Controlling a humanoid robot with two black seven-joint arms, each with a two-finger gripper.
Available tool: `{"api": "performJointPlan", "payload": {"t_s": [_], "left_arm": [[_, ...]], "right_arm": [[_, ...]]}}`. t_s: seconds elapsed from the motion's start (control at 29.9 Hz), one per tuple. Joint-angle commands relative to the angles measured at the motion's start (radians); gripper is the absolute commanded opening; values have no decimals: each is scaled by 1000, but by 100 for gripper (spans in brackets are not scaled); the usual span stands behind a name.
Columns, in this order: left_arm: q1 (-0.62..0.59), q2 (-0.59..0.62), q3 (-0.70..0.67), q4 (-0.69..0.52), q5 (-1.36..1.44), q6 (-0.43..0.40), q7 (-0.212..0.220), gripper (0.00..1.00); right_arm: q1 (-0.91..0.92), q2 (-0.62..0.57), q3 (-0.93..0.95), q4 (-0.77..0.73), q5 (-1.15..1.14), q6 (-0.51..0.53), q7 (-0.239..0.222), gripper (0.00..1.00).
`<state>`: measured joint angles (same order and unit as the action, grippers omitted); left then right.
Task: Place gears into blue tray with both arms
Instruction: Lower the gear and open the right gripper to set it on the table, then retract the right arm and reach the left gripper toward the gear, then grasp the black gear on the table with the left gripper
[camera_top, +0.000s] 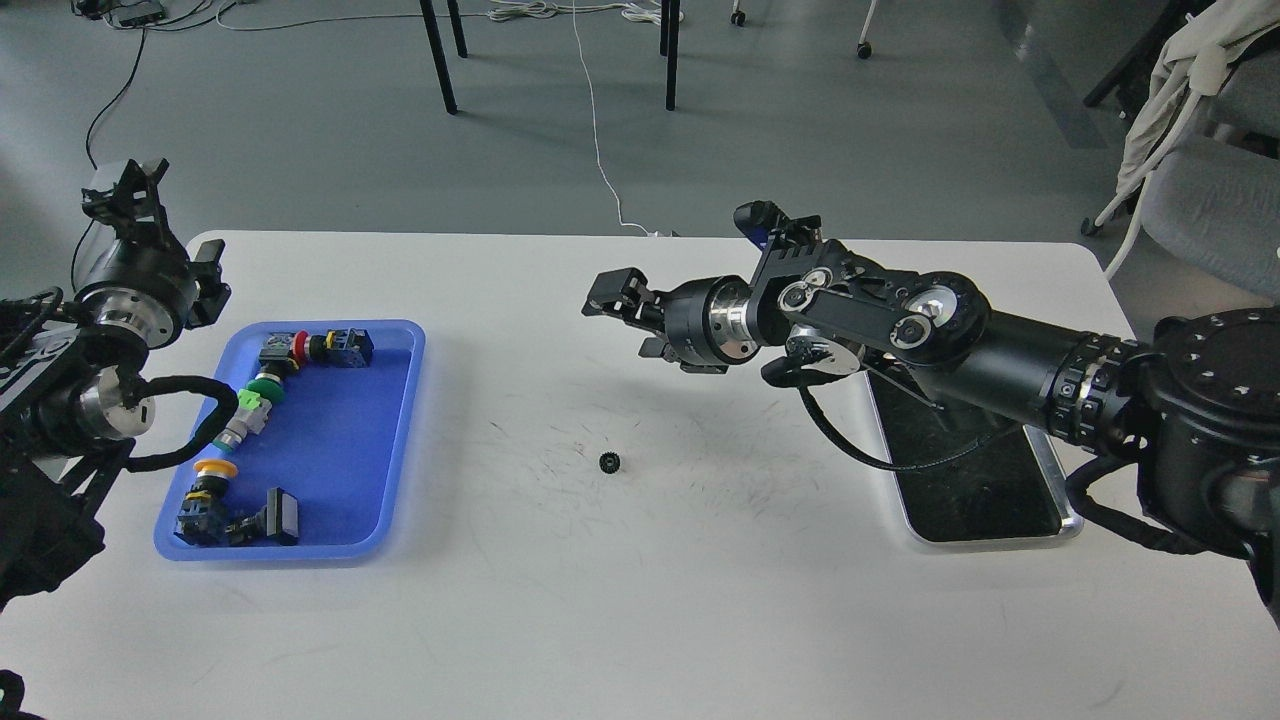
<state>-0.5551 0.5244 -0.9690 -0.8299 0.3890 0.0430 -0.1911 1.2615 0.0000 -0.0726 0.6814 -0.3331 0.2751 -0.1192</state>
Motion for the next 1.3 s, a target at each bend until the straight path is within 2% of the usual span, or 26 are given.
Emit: {"api": "performJointPlan", "payload": {"t_s": [0.0,0.13,0.3,0.4,0.53,0.6,0.7,0.84,1.0,1.07,1.27], "left_arm": [[1,14,3,-21,8,1,12,98],[0,66,64,-116,10,5,38,98],[1,189,112,-343,19,5,79,98],[4,244,174,-495,98,5,84,98],[23,302,271,-691,275,31,84,98],[33,305,320,-753,384,38,82,98],[47,296,383,-775,592,40,76,98],[55,241,461,-775,919,41,73,98],[75,148,530,-756,1264,67,76,98],[87,105,547,-726,1370,83,81,98],[112,-15,555,-554,1671,136,82,98]], "right_arm": [[1,0,193,-80,2,10,0,94],[-16,-3,440,-83,9,10,3,94],[-115,-156,727,-79,32,6,6,94],[-194,-254,896,-75,104,9,6,94],[-266,-388,999,-69,232,29,7,95],[-297,-449,1025,-71,296,62,10,95],[-368,-501,1048,-68,426,120,9,95],[-503,-508,1056,-56,497,214,9,96],[-688,-480,1100,10,503,214,36,96],[-723,-454,1117,17,503,214,50,96],[-752,-445,1125,13,502,214,53,96]]}}
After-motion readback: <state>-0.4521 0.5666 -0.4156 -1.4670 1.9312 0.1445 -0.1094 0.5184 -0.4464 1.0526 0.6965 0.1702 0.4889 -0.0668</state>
